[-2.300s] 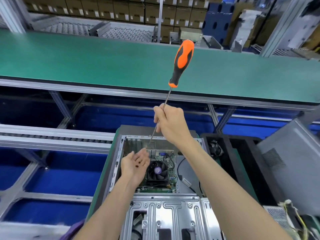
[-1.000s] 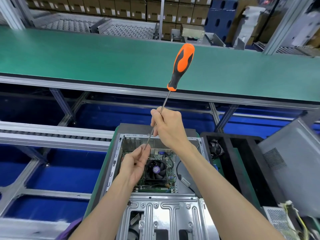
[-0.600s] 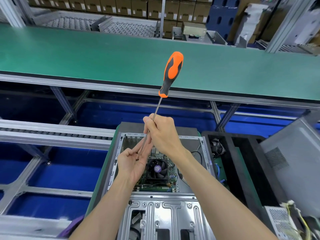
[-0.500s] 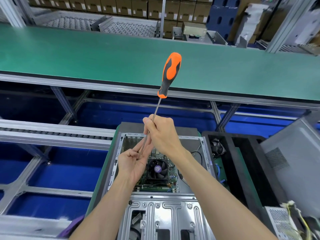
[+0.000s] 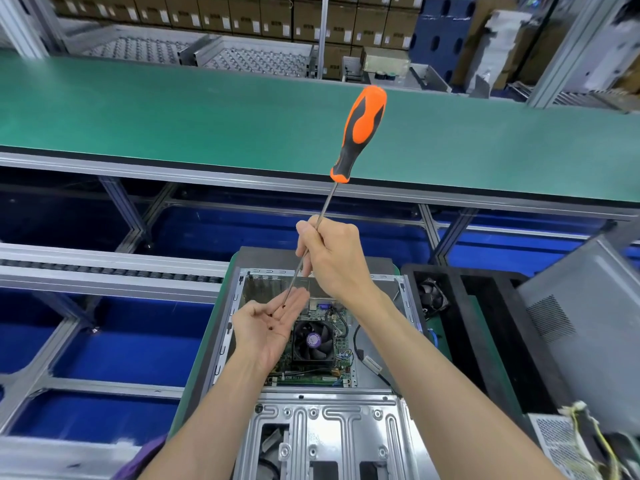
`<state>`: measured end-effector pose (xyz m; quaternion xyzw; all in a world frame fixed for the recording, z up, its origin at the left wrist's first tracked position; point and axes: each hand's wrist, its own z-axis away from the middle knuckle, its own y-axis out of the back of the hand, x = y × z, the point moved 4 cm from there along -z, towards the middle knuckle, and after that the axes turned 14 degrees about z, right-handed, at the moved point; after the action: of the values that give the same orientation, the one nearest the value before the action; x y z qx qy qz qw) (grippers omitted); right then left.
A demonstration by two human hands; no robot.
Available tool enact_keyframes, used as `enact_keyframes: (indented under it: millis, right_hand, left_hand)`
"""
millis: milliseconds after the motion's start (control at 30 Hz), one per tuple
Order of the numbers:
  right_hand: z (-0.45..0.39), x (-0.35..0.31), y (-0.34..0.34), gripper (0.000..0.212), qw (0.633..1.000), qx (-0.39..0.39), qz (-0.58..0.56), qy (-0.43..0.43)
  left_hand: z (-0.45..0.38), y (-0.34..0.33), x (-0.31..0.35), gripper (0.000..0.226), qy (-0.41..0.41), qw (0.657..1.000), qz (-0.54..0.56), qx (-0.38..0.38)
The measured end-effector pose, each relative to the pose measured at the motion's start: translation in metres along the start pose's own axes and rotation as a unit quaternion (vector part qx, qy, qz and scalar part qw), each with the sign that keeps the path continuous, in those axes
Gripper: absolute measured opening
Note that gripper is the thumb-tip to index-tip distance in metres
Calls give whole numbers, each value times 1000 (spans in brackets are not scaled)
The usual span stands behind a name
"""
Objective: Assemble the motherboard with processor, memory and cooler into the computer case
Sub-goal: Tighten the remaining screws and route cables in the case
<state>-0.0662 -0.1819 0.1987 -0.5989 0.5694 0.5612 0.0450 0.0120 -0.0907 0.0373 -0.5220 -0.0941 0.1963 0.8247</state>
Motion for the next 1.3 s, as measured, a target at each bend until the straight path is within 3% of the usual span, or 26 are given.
enact_keyframes:
  millis: [167, 433, 767, 1300]
  right_hand:
    - [-4, 4, 5, 44, 1000, 9, 10, -6]
    - [-4, 4, 10, 45, 999, 24, 26, 5]
    - [-6, 2, 2, 43, 999, 36, 9, 13]
    - [-1, -1, -6, 39, 997, 65, -44, 10]
  left_hand:
    - [7, 0, -1, 28, -12, 994, -90, 67]
    - [0, 5, -3, 15, -28, 992, -78, 94]
    - [-3, 8, -2, 18, -2, 996, -20, 89]
    - [-1, 0, 1, 21, 3, 996, 90, 18]
